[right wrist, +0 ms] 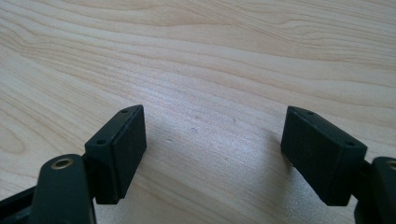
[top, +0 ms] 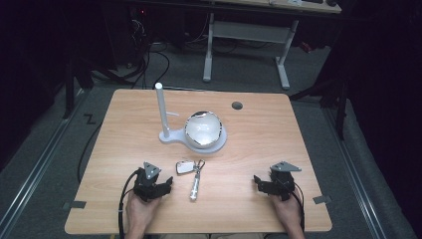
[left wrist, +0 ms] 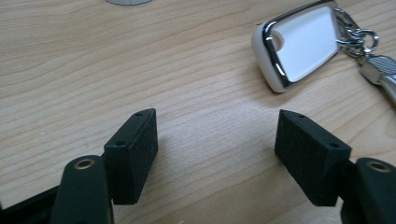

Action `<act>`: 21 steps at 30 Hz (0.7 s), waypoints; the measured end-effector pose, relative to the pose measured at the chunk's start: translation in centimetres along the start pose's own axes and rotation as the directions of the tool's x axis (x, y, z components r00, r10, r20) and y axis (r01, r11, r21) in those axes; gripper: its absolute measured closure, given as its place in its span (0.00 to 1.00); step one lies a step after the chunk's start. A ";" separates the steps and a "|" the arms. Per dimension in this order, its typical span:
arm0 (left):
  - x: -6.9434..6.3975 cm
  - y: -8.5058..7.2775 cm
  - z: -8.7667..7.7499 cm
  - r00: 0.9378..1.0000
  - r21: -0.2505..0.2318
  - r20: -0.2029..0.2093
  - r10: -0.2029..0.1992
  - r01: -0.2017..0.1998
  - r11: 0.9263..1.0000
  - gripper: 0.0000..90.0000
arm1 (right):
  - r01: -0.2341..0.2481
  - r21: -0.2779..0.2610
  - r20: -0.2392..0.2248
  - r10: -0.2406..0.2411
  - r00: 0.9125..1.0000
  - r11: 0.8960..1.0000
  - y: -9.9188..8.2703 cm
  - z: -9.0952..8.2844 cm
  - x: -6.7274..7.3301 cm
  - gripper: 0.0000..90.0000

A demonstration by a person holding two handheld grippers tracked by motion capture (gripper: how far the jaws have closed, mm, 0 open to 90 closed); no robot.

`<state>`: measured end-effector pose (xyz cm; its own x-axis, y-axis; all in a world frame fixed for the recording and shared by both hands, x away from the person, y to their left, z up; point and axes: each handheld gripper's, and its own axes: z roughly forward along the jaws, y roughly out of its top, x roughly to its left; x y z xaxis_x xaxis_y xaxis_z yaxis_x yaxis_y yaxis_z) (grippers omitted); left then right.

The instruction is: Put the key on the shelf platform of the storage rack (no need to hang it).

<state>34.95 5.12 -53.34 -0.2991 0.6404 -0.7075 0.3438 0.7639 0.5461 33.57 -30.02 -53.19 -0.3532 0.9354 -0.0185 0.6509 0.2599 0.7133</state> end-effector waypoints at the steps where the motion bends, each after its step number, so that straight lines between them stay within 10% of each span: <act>1: 0.0 0.0 0.0 1.000 0.000 0.000 0.000 0.000 1.000 0.34 | 0.000 0.000 0.000 0.000 1.000 1.000 0.0 0.0 0.0 0.25; 21: -2.2 0.4 -1.6 0.997 0.090 0.069 -0.018 0.012 0.996 0.31 | 0.001 0.001 0.000 -0.001 1.000 1.000 0.0 0.0 0.0 0.25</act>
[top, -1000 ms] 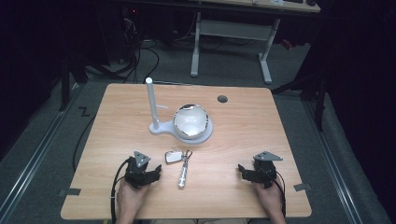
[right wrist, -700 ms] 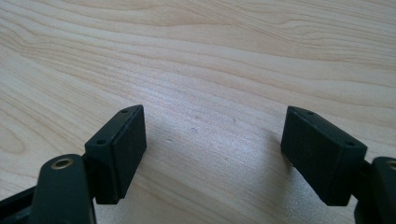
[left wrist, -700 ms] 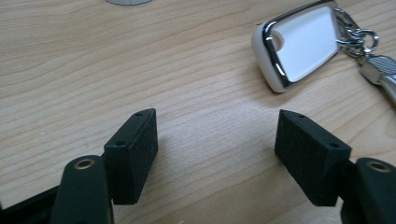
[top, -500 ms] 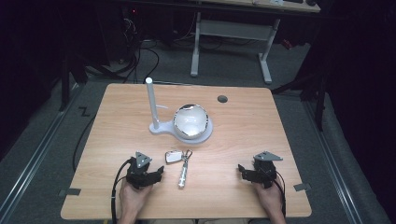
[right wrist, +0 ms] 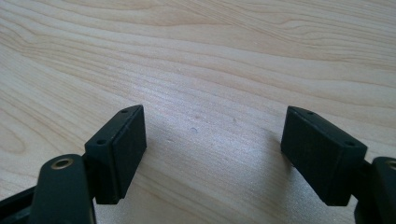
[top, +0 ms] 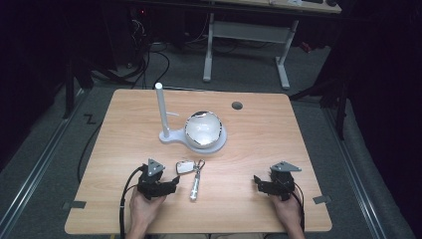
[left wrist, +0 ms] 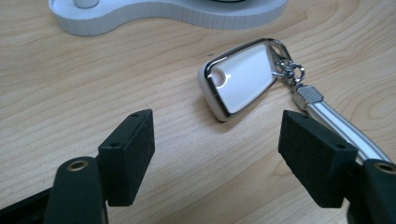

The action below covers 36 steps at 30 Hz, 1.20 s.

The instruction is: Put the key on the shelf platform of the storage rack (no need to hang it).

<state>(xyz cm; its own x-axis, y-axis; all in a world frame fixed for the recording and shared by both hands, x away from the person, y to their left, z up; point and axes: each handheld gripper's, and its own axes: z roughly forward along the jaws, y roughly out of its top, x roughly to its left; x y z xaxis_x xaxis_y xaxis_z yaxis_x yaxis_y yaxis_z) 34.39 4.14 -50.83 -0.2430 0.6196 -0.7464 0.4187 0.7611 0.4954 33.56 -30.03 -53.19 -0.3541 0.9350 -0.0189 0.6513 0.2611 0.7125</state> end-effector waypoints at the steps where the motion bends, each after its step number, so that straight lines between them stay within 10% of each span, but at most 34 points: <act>1: -0.4 0.1 -0.1 1.000 0.008 0.009 0.001 -0.001 1.000 0.30 | 0.000 -0.001 0.000 0.000 1.000 1.000 0.0 0.0 0.0 0.25; 25: -4.3 -1.4 3.5 0.998 0.073 0.016 0.061 -0.062 0.995 0.28 | 0.000 -0.001 -0.001 0.000 1.000 1.000 0.0 0.0 0.0 0.25; 36: -3.8 -2.0 5.7 0.997 0.090 -0.029 0.072 -0.069 0.994 0.29 | 0.000 -0.001 -0.001 0.000 1.000 1.000 0.0 0.0 0.0 0.25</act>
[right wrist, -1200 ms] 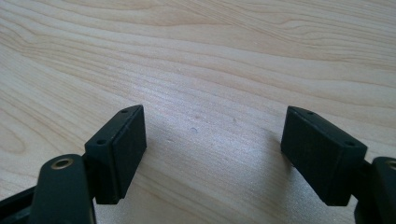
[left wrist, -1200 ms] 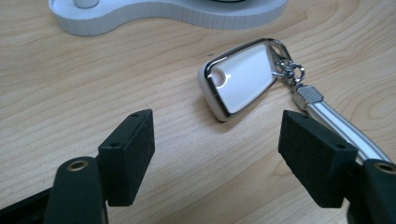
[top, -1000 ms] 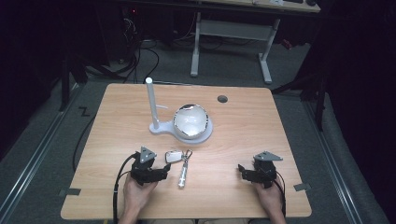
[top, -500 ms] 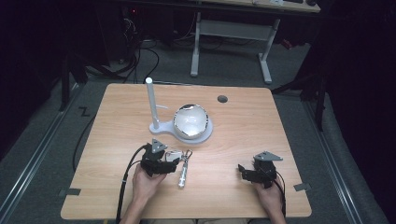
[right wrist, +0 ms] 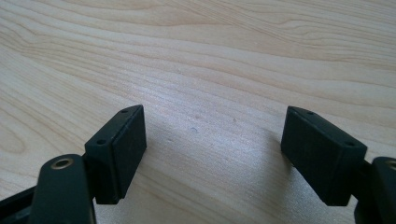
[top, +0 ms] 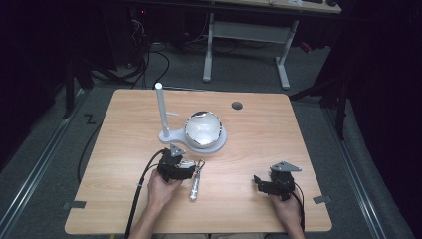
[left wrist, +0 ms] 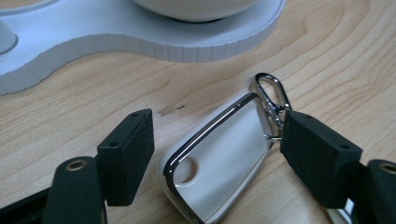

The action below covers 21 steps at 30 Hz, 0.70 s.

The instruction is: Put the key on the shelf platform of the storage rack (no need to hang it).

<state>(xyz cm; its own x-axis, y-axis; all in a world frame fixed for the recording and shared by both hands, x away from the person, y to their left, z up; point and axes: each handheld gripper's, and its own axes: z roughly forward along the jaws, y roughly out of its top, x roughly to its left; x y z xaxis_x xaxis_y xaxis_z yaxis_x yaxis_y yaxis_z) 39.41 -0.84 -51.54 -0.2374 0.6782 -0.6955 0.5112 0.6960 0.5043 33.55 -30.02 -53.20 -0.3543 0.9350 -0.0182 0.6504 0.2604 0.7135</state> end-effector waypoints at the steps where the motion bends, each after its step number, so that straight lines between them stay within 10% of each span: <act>1: 0.0 0.0 0.0 1.000 0.000 0.000 0.000 0.000 1.000 0.30 | 0.002 0.000 0.000 -0.002 1.000 1.000 0.0 0.0 0.0 0.25; 9: 0.7 -0.9 0.3 0.997 0.009 -0.010 0.075 -0.074 0.997 0.37 | 0.002 0.000 -0.001 -0.002 1.000 1.000 0.0 0.0 0.0 0.25; 21: 1.1 -0.3 -0.3 1.000 0.009 0.017 0.005 -0.006 1.000 0.57 | 0.003 0.000 -0.002 -0.003 1.000 1.000 0.0 0.0 0.0 0.25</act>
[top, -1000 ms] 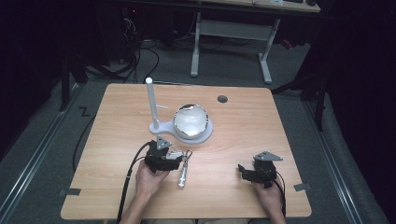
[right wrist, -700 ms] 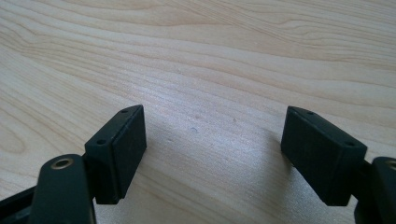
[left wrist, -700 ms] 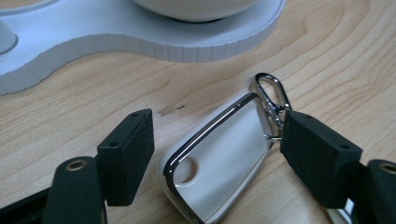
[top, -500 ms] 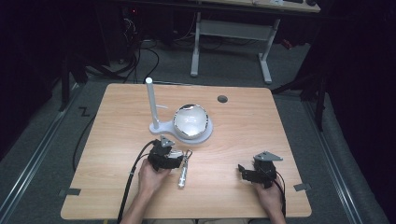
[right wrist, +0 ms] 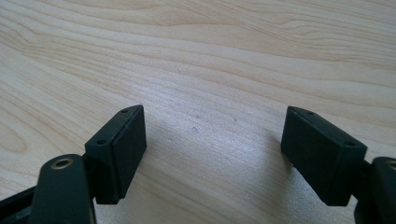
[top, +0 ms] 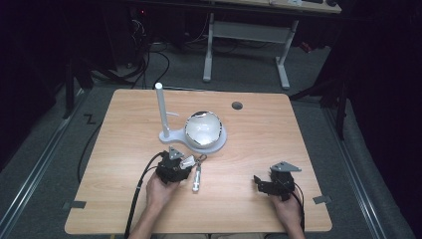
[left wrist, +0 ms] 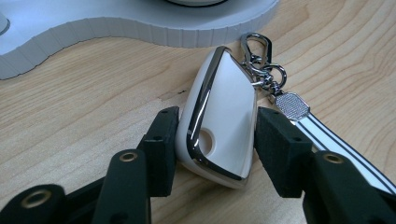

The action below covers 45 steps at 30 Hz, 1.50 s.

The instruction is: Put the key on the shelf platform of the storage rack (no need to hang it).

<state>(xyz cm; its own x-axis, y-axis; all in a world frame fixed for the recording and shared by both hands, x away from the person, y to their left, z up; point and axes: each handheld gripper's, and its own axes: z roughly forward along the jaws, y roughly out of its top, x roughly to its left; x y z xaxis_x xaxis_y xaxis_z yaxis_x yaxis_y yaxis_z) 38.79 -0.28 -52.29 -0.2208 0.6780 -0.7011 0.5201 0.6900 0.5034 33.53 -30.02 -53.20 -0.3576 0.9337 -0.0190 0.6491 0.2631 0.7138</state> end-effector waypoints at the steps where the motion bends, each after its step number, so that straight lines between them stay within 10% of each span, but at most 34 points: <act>1: 0.1 0.1 0.0 1.000 0.003 0.005 0.004 -0.004 1.000 0.58 | 0.000 0.000 -0.001 0.000 1.000 1.000 0.0 0.0 0.0 0.25; 14: -0.5 0.3 -1.1 0.997 -0.016 0.063 -0.038 0.039 0.999 0.83 | 0.001 0.001 0.000 -0.001 1.000 1.000 0.0 0.0 0.0 0.25; 45: -1.5 3.3 -5.7 0.982 0.032 0.159 -0.100 0.097 0.995 0.84 | 0.001 0.001 -0.001 -0.001 1.000 1.000 0.0 0.0 0.0 0.25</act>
<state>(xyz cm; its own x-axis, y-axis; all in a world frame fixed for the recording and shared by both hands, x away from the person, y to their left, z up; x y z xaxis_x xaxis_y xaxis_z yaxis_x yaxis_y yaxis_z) 36.15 2.42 -46.68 -0.1379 0.5562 -0.8195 0.5226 0.7437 0.4168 33.51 -30.00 -53.19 -0.3585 0.9333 -0.0192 0.6496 0.2642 0.7128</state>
